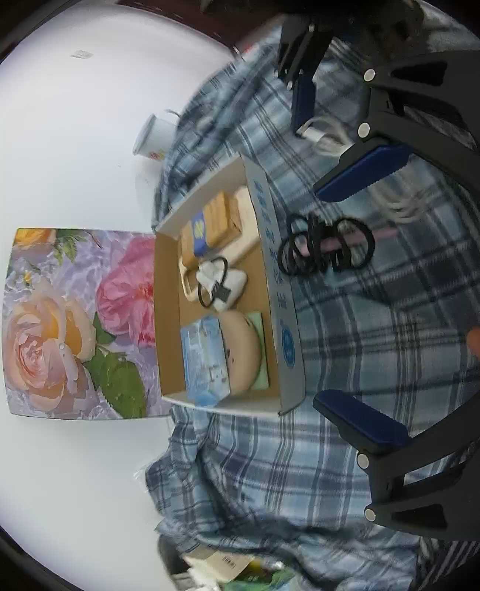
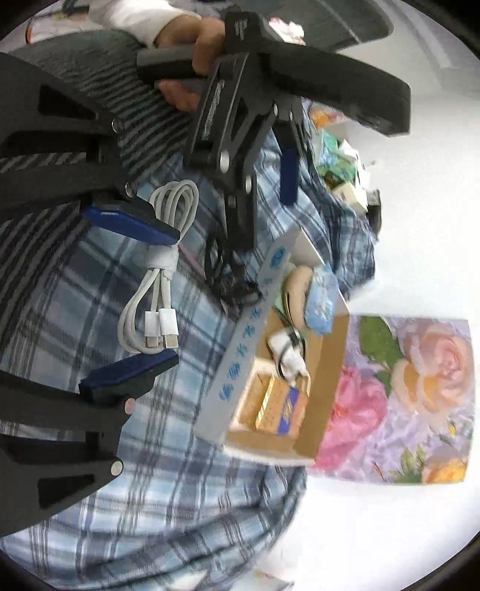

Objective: Organize soft objects
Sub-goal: 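Grasp the coiled white USB cable with the right gripper while the left gripper grasps the black cable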

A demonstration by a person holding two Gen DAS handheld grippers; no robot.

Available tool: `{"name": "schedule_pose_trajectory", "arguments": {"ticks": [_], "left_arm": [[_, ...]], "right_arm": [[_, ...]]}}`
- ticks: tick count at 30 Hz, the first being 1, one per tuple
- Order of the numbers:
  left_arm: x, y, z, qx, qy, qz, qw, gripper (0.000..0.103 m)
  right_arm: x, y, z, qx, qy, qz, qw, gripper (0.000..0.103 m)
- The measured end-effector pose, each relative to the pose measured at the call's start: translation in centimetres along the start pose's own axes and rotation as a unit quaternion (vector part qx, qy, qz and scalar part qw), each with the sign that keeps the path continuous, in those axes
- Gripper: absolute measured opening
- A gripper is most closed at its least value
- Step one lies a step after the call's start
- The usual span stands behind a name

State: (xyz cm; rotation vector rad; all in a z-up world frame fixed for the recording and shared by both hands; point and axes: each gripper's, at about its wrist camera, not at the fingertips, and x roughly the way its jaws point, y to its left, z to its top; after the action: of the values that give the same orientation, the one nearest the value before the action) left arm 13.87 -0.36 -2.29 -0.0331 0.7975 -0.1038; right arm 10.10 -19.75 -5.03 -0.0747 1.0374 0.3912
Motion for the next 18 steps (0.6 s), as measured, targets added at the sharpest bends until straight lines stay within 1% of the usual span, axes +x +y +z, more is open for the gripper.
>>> {"name": "schedule_pose_trajectory", "arguments": {"ticks": [2,3,6,9,11,13,15,16,17,18], "left_arm": [[-0.2,0.3,0.0,-0.012,-0.002,-0.022,0.9997,0.103],[-0.3,0.3,0.0,-0.014,-0.002,-0.027,0.9995,0.103],[-0.5,0.1,0.1,-0.015,-0.005,-0.049,0.9987,0.103],[-0.5,-0.5,0.2,-0.013,-0.005,-0.064,0.9978,0.103],[-0.1,-1.3,0.5,-0.005,0.007,-0.079,0.9968,0.103],[0.3,-2.0,0.6,-0.002,0.018,-0.085,0.9962,0.103],[0.9,-2.6,0.7,0.003,0.026,-0.085,0.9960,0.098],[1.4,-2.9,0.7,0.008,0.032,-0.080,0.9963,0.091],[1.8,-3.3,0.9,0.014,0.038,-0.074,0.9964,0.088],[2.2,-3.5,1.0,0.018,0.045,-0.073,0.9962,0.087]], "right_arm": [[-0.2,-0.7,0.1,0.004,-0.002,-0.042,0.999,0.058],[-0.4,-1.1,0.1,0.006,-0.004,-0.060,0.998,0.058],[-1.2,-2.2,0.3,0.025,-0.022,-0.069,0.997,0.058],[-2.0,-2.8,0.3,0.034,-0.038,-0.090,0.995,0.058],[-2.3,-3.6,0.4,0.051,-0.044,-0.097,0.993,0.058],[-2.4,-4.7,0.3,0.080,-0.044,-0.096,0.991,0.058],[-2.6,-6.0,0.1,0.115,-0.047,-0.089,0.988,0.058],[-2.7,-6.6,-0.1,0.132,-0.051,-0.082,0.987,0.058],[-2.9,-7.3,-0.2,0.147,-0.054,-0.073,0.985,0.058],[-2.9,-7.7,-0.3,0.159,-0.056,-0.065,0.983,0.058]]}}
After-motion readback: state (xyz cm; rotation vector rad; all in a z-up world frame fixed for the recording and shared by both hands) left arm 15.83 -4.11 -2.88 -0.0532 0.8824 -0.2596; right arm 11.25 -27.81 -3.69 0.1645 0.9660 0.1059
